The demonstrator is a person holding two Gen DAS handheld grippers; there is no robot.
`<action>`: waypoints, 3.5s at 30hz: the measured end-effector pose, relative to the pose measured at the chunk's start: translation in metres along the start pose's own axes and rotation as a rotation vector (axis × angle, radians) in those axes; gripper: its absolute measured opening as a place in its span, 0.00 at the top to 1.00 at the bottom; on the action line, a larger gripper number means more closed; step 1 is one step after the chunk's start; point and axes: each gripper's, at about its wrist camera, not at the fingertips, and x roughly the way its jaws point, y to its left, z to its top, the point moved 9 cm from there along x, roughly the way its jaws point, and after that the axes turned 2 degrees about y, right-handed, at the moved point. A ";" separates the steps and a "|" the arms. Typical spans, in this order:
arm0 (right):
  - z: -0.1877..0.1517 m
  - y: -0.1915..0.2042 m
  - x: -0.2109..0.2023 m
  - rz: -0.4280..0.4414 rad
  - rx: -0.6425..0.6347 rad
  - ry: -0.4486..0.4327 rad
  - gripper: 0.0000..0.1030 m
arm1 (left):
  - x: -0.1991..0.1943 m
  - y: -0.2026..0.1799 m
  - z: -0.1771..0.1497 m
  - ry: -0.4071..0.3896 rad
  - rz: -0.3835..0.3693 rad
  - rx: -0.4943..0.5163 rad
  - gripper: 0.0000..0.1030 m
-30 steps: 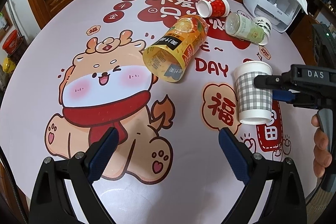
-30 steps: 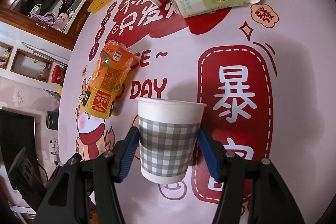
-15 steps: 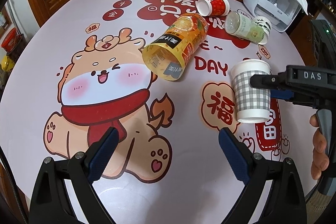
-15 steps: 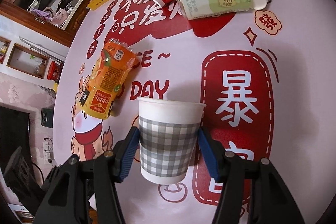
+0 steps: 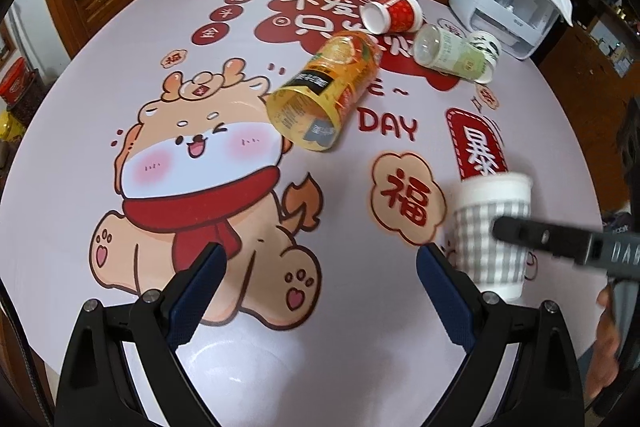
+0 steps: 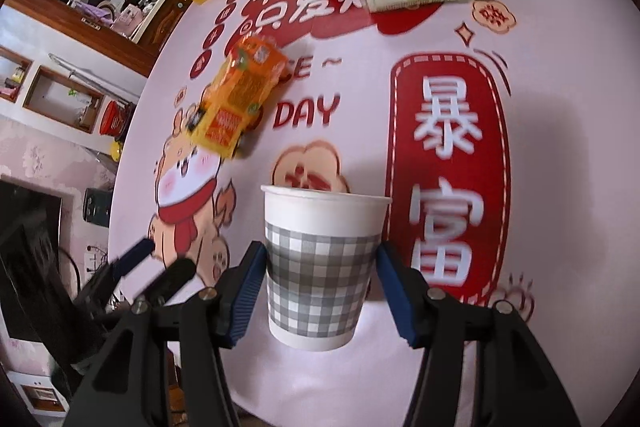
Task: Flip cup upright
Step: 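Lift the plaid cup with the right tool toward the left tool, then close the left tool on the plaid cup while the right tool opens and releases it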
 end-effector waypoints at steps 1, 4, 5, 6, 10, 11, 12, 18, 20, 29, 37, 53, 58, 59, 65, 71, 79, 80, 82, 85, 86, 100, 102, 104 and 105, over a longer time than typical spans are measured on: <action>-0.006 0.000 0.000 -0.002 -0.002 0.004 0.45 | -0.001 -0.003 -0.002 0.007 -0.011 0.009 0.08; -0.022 0.000 0.002 -0.011 -0.012 0.009 0.44 | -0.002 -0.010 -0.007 0.029 -0.044 0.036 0.08; -0.026 0.000 0.003 -0.013 -0.014 0.012 0.44 | -0.002 -0.012 -0.009 0.038 -0.053 0.043 0.08; -0.029 0.000 0.004 -0.013 -0.013 0.016 0.44 | -0.002 -0.013 -0.011 0.048 -0.062 0.048 0.08; -0.038 -0.003 0.013 -0.016 -0.009 0.024 0.44 | -0.001 -0.015 -0.018 0.076 -0.082 0.059 0.08; -0.038 -0.003 0.012 -0.012 -0.007 0.016 0.44 | 0.000 -0.014 -0.019 0.080 -0.083 0.059 0.08; -0.038 -0.004 0.012 -0.012 -0.007 0.015 0.44 | 0.000 -0.014 -0.020 0.084 -0.084 0.059 0.08; -0.036 -0.001 0.013 -0.022 -0.015 0.009 0.43 | -0.002 -0.012 -0.024 0.097 -0.099 0.059 0.08; -0.037 -0.002 0.013 -0.020 -0.012 0.013 0.43 | -0.003 -0.013 -0.024 0.105 -0.107 0.061 0.08; -0.038 0.003 0.009 -0.018 -0.039 -0.007 0.43 | -0.002 -0.018 -0.025 0.133 -0.153 0.060 0.08; -0.036 -0.001 0.007 0.005 -0.025 -0.019 0.35 | -0.002 -0.024 -0.025 0.148 -0.189 0.063 0.08; -0.049 0.002 -0.019 0.014 -0.091 -0.067 0.35 | -0.004 -0.051 -0.020 0.198 -0.266 0.105 0.08; -0.051 -0.006 -0.034 -0.028 -0.106 -0.112 0.35 | -0.004 -0.065 -0.016 0.215 -0.286 0.138 0.08; -0.051 -0.009 -0.037 -0.036 -0.101 -0.124 0.35 | -0.003 -0.068 -0.015 0.220 -0.291 0.142 0.08; -0.047 -0.034 -0.050 -0.096 -0.052 -0.212 0.35 | 0.011 -0.090 -0.014 0.278 -0.333 0.163 0.08; -0.049 -0.056 -0.049 -0.062 0.013 -0.216 0.35 | 0.031 -0.110 -0.021 0.381 -0.394 0.156 0.08; -0.051 -0.068 -0.038 -0.045 0.036 -0.209 0.35 | 0.048 -0.124 -0.025 0.437 -0.405 0.127 0.08; -0.052 -0.069 -0.037 -0.044 0.035 -0.206 0.35 | 0.049 -0.125 -0.025 0.439 -0.405 0.128 0.08; -0.052 -0.070 -0.033 -0.040 0.034 -0.199 0.35 | 0.050 -0.126 -0.024 0.441 -0.403 0.128 0.08; -0.053 -0.071 -0.030 -0.031 0.039 -0.193 0.35 | 0.048 -0.127 -0.023 0.445 -0.396 0.135 0.11; -0.053 -0.072 -0.029 -0.029 0.040 -0.193 0.35 | 0.048 -0.127 -0.023 0.448 -0.393 0.140 0.15; -0.055 -0.074 -0.026 -0.023 0.039 -0.189 0.35 | 0.060 -0.133 -0.030 0.507 -0.384 0.178 0.43; -0.056 -0.076 -0.026 -0.019 0.044 -0.190 0.35 | 0.059 -0.136 -0.028 0.488 -0.383 0.197 0.44; -0.057 -0.077 -0.026 -0.015 0.051 -0.194 0.35 | 0.054 -0.138 -0.023 0.433 -0.377 0.226 0.44; -0.056 -0.078 -0.026 -0.013 0.053 -0.195 0.35 | 0.051 -0.140 -0.020 0.401 -0.383 0.240 0.44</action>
